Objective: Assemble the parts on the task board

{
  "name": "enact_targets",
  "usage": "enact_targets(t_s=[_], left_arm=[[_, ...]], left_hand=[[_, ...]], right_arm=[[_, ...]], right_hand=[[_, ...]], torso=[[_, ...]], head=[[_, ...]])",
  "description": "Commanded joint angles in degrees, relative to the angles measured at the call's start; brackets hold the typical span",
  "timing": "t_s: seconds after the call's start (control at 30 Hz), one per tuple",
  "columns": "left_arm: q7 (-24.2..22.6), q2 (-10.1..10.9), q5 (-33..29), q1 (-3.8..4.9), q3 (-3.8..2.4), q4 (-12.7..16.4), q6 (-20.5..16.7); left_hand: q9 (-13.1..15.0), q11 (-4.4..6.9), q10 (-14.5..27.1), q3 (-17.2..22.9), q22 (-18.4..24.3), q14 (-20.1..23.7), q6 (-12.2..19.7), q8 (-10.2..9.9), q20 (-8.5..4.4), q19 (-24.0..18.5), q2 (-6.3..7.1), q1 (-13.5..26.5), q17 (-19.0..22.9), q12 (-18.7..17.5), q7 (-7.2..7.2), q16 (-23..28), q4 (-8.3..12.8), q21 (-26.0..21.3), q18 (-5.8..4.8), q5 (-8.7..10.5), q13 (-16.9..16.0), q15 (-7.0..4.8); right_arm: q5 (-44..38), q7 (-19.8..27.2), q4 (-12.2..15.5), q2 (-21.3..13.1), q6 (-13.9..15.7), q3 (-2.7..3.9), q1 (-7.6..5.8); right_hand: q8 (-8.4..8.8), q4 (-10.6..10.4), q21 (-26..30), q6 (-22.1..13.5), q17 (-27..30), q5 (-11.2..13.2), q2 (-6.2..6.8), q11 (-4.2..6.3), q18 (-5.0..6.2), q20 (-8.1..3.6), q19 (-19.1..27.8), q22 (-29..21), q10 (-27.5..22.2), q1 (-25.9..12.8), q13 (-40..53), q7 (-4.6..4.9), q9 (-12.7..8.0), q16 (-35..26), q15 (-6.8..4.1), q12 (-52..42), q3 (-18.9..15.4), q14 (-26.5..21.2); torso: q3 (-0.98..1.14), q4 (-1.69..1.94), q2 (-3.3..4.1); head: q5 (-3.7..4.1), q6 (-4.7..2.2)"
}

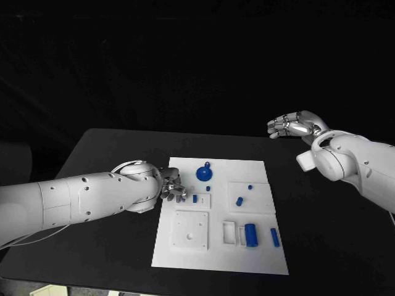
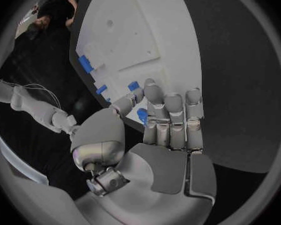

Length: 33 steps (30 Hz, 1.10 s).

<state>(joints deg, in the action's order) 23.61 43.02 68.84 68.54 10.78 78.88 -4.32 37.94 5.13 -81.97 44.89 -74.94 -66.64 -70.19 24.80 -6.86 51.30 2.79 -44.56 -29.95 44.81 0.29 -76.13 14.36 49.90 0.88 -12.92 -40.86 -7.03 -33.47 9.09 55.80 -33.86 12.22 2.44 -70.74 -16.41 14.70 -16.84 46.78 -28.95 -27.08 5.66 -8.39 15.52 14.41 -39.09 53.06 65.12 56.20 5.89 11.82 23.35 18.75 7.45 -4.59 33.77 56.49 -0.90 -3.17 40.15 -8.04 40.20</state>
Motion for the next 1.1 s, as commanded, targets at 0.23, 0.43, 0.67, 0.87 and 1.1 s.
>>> enact_targets(t_s=[0.23,0.43,0.67,0.87,1.1], left_arm=[[-0.56,-0.30,-1.18,0.08,0.00,-0.20,3.21],[-0.64,-0.53,-1.69,0.08,0.00,-0.42,3.28],[-0.81,-0.59,-1.72,0.08,0.00,-0.51,2.63],[-0.63,-0.86,-1.72,0.08,0.01,-0.92,3.35],[-0.43,-1.46,-1.62,0.06,0.02,-1.69,2.30]], left_hand=[[-0.07,0.78,0.26,2.17,-1.05,-0.28,0.19,0.09,-5.51,0.32,-2.51,-2.41,0.00,0.29,-0.31,-0.31,1.88,-0.29,0.11,-0.26,-0.09,-0.09],[-0.08,0.77,0.27,2.17,-1.05,-0.26,0.21,0.09,-5.50,0.30,-2.51,-2.42,0.00,0.30,-0.30,-0.32,1.86,-0.31,0.10,-0.26,-0.09,-0.08],[-0.08,0.77,0.27,2.17,-1.06,-0.26,0.21,0.12,-5.50,0.29,-2.50,-2.44,0.00,0.32,-0.30,-0.32,1.85,-0.32,0.10,-0.26,-0.09,-0.08],[-0.08,0.78,0.26,2.17,-1.06,-0.27,0.21,0.14,-5.50,0.29,-2.48,-2.47,0.00,0.33,-0.30,-0.34,1.86,-0.32,0.09,-0.27,-0.10,-0.08],[-0.17,0.72,0.47,2.09,-1.05,-0.11,0.54,0.16,-5.50,0.34,-2.73,-2.38,0.14,0.16,-0.21,-0.14,1.54,-0.39,0.05,0.61,0.07,-0.09]], right_arm=[[-0.41,0.41,0.05,0.01,-0.86,0.02,0.01],[-0.41,0.41,0.05,0.00,-0.86,0.02,0.01],[-0.42,0.42,0.04,0.01,-0.87,0.02,0.01],[-0.42,0.42,-0.04,0.04,-0.87,0.02,0.01],[-0.43,0.43,-0.01,0.06,-0.90,0.02,0.01]], right_hand=[[-0.16,-0.14,0.29,-0.46,-0.10,-0.24,-0.02,-0.14,-0.52,0.01,0.38,0.09,0.42,0.31,-0.10,0.13,-0.10,-0.40,0.19,0.20,-0.23,-0.37],[-0.17,-0.13,0.29,-0.47,-0.10,-0.24,-0.01,-0.14,-0.52,0.01,0.38,0.09,0.43,0.32,-0.11,0.13,-0.10,-0.41,0.19,0.20,-0.23,-0.38],[-0.17,-0.12,0.29,-0.47,-0.10,-0.25,-0.01,-0.14,-0.52,0.01,0.38,0.10,0.43,0.33,-0.11,0.13,-0.11,-0.41,0.19,0.21,-0.23,-0.38],[-0.18,-0.12,0.30,-0.47,-0.10,-0.25,-0.01,-0.14,-0.52,0.01,0.38,0.10,0.43,0.34,-0.12,0.13,-0.12,-0.41,0.20,0.21,-0.23,-0.38],[-0.19,-0.11,0.30,-0.48,-0.10,-0.25,-0.01,-0.14,-0.52,0.01,0.38,0.11,0.43,0.34,-0.12,0.13,-0.13,-0.42,0.20,0.21,-0.23,-0.38]], torso=[[0.00,-0.01,0.01],[-0.01,-0.01,0.01],[0.00,-0.01,0.02],[0.01,-0.01,0.02],[-0.01,0.00,0.02]], head=[[0.05,0.07],[0.07,0.08],[0.10,0.10],[0.14,0.13],[0.17,0.12]])
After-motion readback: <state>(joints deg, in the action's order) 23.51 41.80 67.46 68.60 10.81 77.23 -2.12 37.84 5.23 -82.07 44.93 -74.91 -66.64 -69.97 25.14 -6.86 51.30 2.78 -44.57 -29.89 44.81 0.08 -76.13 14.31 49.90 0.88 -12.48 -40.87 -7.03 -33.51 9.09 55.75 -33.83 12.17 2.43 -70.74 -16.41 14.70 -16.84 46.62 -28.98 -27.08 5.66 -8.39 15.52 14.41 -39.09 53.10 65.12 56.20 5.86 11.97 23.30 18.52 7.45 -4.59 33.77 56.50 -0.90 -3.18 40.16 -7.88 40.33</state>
